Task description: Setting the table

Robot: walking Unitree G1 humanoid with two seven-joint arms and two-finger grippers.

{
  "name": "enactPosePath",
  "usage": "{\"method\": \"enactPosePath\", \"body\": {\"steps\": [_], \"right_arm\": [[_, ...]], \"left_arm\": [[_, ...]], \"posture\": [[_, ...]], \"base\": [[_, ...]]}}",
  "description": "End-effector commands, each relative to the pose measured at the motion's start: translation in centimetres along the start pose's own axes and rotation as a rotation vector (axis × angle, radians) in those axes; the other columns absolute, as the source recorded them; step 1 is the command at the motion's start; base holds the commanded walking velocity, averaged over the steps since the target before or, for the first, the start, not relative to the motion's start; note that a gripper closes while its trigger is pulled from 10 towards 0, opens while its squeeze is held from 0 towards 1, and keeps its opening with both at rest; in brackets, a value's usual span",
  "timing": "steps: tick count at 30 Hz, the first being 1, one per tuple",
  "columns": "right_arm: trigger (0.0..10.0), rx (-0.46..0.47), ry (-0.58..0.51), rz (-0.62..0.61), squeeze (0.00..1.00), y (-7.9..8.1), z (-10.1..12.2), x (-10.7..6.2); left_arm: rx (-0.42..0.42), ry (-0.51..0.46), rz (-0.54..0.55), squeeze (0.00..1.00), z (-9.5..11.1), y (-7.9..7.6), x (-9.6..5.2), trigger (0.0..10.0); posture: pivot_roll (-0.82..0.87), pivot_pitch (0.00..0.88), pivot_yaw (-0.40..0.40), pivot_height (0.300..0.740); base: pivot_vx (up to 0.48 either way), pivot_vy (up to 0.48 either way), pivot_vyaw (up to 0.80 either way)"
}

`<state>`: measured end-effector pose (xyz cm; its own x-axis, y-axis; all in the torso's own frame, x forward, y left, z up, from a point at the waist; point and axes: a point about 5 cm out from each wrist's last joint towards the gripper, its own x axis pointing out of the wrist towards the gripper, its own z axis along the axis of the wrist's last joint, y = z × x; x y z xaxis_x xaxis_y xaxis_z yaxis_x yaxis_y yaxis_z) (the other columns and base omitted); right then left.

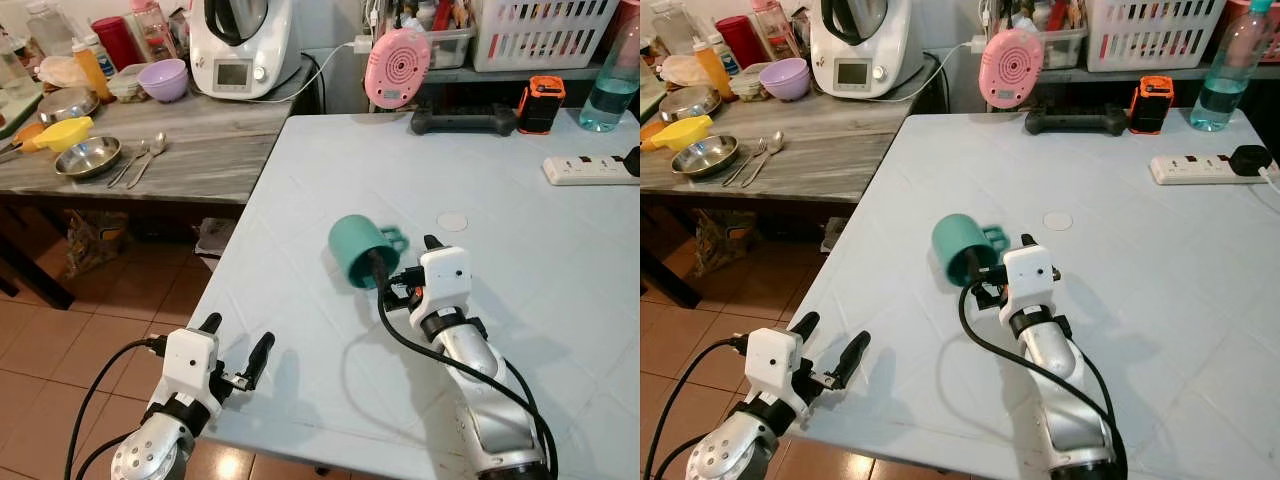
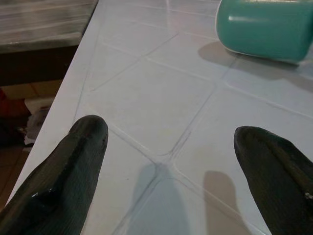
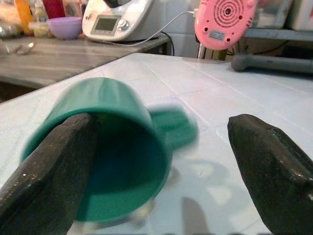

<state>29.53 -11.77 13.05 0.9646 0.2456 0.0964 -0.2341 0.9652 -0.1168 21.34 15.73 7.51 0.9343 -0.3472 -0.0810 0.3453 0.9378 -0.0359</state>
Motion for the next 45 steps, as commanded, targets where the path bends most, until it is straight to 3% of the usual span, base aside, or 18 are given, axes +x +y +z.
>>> {"method": "enactPosePath", "body": {"steps": [1,9,13,19,24,31,35,36,37,38,39,40,41,45], "right_arm": [[10.0,-0.015,-0.020,0.014,0.00,0.0,0.6,0.7],[10.0,-0.106,-0.036,0.077,0.00,-0.5,0.5,0.0],[10.0,-0.103,-0.027,0.082,0.00,-0.5,0.3,-0.1],[10.0,-0.119,-0.043,0.179,0.00,1.2,0.8,0.6],[10.0,-0.224,-0.058,0.292,0.00,1.8,0.8,0.2],[10.0,-0.312,-0.035,0.359,0.00,1.2,0.4,-0.5],[10.0,-0.402,0.027,0.295,0.00,0.0,-0.2,-0.2],[8.0,-0.400,0.036,0.290,0.00,-0.1,-0.5,-0.2],[4.4,-0.402,0.042,0.278,0.00,-0.2,-0.6,-0.1],[3.6,-0.409,0.048,0.266,0.00,-0.3,-0.6,-0.1],[0.9,-0.412,0.046,0.252,0.00,-0.4,-0.6,0.0],[0.9,-0.415,0.044,0.243,0.00,-0.5,-0.6,0.1],[1.6,-0.420,0.043,0.230,0.00,-0.6,-0.6,0.2],[1.1,-0.431,0.051,0.190,0.00,-0.8,-0.8,0.8]], "left_arm": [[0.019,0.009,0.025,0.00,-0.3,0.7,-0.2,10.0],[0.016,0.016,0.033,0.00,-1.2,0.9,-0.4,10.0],[0.017,0.010,0.036,0.00,-0.8,1.0,-0.4,10.0],[0.023,-0.009,0.033,0.00,0.2,0.4,0.6,10.0],[0.027,-0.023,0.035,0.00,0.5,0.0,1.0,10.0],[0.015,-0.022,0.045,0.00,0.7,-0.4,1.0,10.0],[-0.007,-0.018,0.060,0.00,0.8,-0.6,1.0,10.0],[-0.009,-0.018,0.061,0.00,0.8,-0.6,1.1,10.0],[-0.012,-0.020,0.062,0.00,0.8,-0.6,1.1,10.0],[-0.013,-0.022,0.062,0.00,0.9,-0.7,1.1,10.0],[-0.015,-0.024,0.062,0.00,0.9,-0.7,1.1,10.0],[-0.016,-0.025,0.062,0.00,0.9,-0.7,1.2,10.0],[-0.017,-0.025,0.063,0.00,1.0,-0.7,1.2,10.0],[-0.025,-0.026,0.070,0.00,1.0,-0.6,1.3,10.0]], "posture": [[-0.11,0.083,0.141,0.740],[-0.12,0.079,0.136,0.740],[-0.12,0.076,0.134,0.740],[-0.13,0.072,0.132,0.740],[-0.13,0.070,0.126,0.740],[-0.14,0.069,0.117,0.740],[-0.14,0.068,0.112,0.740],[-0.14,0.068,0.112,0.740],[-0.14,0.068,0.112,0.740],[-0.14,0.068,0.112,0.740],[-0.14,0.063,0.110,0.740],[-0.14,0.062,0.109,0.740],[-0.14,0.061,0.109,0.740],[-0.14,0.057,0.109,0.740]], "base": [[0.000,0.000,0.00],[0.000,0.000,0.00],[0.000,0.000,0.00],[0.000,0.000,0.00],[0.000,0.000,0.00],[0.000,0.000,0.00],[0.000,0.000,0.00],[0.000,0.000,0.00],[0.000,0.000,0.00],[0.000,0.000,0.00],[0.000,0.000,0.00],[0.000,0.000,0.00],[0.000,0.000,0.00],[0.000,0.000,0.00]]}}
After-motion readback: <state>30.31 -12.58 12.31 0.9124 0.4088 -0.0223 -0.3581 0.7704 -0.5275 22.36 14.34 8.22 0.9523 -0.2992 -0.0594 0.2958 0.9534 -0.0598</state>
